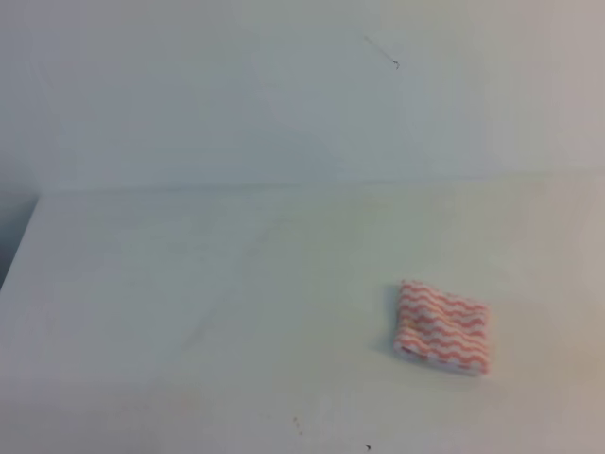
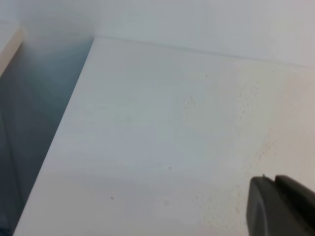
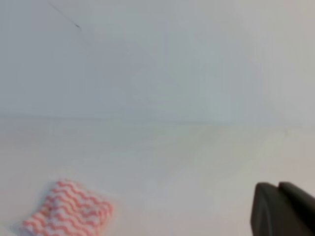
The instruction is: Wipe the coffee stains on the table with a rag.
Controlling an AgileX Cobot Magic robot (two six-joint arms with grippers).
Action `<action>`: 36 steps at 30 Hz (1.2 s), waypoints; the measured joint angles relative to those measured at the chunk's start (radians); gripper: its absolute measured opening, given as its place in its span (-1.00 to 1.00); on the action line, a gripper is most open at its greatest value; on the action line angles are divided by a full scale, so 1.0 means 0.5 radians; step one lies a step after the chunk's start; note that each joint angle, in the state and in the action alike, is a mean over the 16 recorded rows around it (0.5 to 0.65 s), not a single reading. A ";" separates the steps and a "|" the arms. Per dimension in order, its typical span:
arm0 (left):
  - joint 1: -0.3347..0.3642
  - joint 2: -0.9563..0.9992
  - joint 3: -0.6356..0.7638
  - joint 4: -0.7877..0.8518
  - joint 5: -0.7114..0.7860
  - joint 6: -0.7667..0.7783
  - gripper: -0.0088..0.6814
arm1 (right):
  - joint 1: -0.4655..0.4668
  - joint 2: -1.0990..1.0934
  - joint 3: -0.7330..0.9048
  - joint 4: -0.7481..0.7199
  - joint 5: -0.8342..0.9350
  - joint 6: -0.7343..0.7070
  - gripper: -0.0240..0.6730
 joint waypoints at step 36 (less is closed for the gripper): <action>0.000 -0.003 0.005 0.000 0.011 0.000 -0.98 | -0.482 -0.226 0.277 0.576 -0.205 0.052 -0.94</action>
